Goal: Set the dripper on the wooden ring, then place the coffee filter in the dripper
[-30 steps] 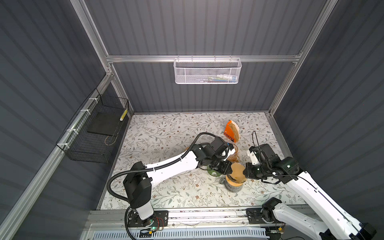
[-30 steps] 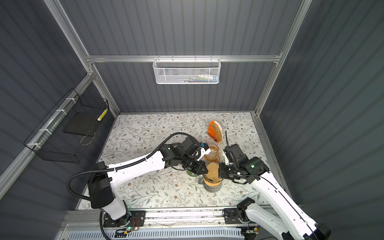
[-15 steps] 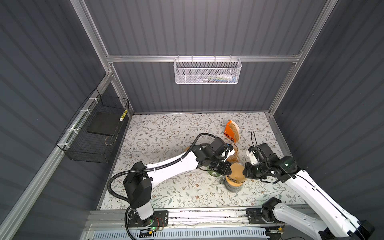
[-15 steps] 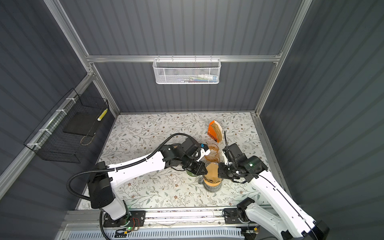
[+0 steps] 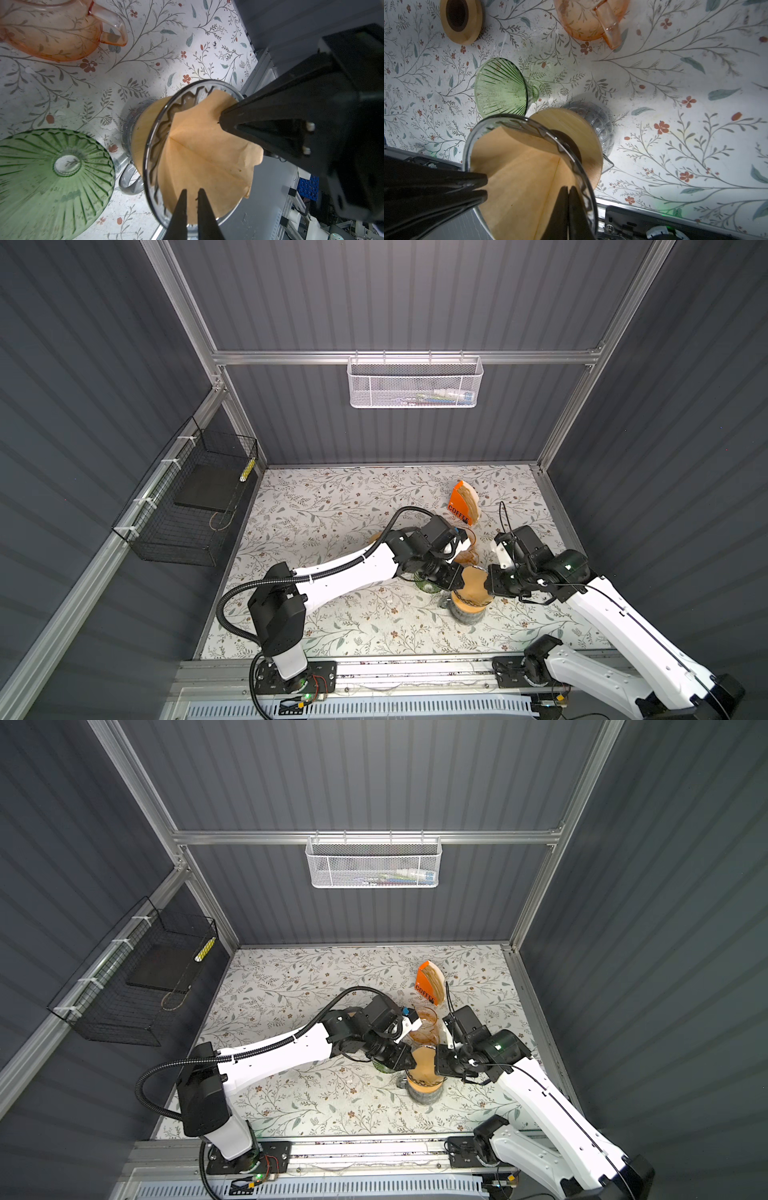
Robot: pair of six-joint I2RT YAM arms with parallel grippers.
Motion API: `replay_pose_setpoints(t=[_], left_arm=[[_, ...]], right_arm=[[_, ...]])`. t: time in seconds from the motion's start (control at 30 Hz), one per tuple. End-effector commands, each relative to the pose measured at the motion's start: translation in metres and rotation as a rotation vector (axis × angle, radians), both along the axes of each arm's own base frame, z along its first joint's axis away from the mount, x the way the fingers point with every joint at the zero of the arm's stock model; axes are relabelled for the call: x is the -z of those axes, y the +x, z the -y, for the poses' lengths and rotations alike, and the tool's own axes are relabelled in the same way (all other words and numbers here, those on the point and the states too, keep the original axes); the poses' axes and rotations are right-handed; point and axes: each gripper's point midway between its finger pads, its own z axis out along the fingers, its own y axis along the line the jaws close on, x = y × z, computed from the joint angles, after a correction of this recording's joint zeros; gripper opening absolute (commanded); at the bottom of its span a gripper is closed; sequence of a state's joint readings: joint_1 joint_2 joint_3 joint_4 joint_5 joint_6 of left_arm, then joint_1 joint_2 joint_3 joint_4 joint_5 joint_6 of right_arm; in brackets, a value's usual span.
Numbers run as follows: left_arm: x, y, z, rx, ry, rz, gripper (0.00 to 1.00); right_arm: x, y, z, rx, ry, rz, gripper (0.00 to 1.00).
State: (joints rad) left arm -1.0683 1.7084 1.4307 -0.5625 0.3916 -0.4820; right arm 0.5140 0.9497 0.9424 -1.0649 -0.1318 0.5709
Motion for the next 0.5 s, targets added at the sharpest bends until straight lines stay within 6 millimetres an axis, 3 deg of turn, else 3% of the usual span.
replay_pose_setpoints(t=[0.0, 0.47], left_arm=[[0.0103, 0.0005, -0.0024, 0.005, 0.045, 0.002, 0.13], [0.0104, 0.0018, -0.0036, -0.001, 0.053, 0.007, 0.13]], right_arm=[[0.0082, -0.0029, 0.0057, -0.011, -0.047, -0.016, 0.07], [0.0052, -0.002, 0.0061, -0.01, -0.051, -0.007, 0.07]])
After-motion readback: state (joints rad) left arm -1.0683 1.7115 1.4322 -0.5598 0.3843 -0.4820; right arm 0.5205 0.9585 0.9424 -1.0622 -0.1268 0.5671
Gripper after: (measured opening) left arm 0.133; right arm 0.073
